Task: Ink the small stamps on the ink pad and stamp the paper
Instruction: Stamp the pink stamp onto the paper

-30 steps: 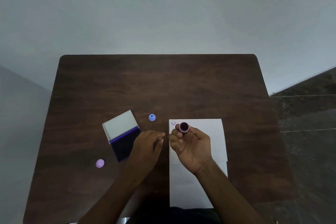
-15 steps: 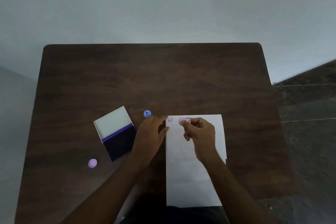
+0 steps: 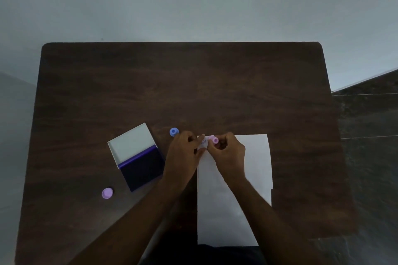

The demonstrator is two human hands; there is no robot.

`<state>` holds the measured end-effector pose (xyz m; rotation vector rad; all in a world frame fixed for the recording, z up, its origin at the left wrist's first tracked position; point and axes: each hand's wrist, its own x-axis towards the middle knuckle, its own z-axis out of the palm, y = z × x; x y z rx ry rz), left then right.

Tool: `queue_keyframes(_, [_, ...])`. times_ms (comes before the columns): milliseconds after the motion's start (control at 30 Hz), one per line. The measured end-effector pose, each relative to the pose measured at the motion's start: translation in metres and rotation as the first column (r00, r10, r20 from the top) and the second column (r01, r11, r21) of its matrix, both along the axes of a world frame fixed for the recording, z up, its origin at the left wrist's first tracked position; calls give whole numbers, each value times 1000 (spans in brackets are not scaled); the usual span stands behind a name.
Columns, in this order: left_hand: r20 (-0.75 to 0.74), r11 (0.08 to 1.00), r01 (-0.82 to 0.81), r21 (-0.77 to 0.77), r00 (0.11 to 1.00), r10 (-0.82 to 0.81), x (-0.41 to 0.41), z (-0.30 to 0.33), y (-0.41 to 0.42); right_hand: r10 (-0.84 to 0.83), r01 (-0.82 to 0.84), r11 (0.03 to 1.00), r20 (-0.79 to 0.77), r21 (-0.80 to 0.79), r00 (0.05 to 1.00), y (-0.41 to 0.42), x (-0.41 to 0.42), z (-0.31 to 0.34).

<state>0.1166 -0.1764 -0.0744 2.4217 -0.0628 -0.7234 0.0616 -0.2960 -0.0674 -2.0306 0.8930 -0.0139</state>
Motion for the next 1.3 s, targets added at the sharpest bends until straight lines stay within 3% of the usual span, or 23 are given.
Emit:
queue_keyframes(300, [-37,995,-88,47,995,90,2,-5,-5,79,-79,995,-8,-60,997,-1,-3,-9])
queue_keyframes(833, [18,998,-67,15,998,67,-2,0,-5,98,-106,992,-108,-71,989,-3,1,-12])
queue_keyframes(1300, [-83,991,-134,5,988,134,-1,0,-6,98,-107,993,-151,-57,984,-2,6,-11])
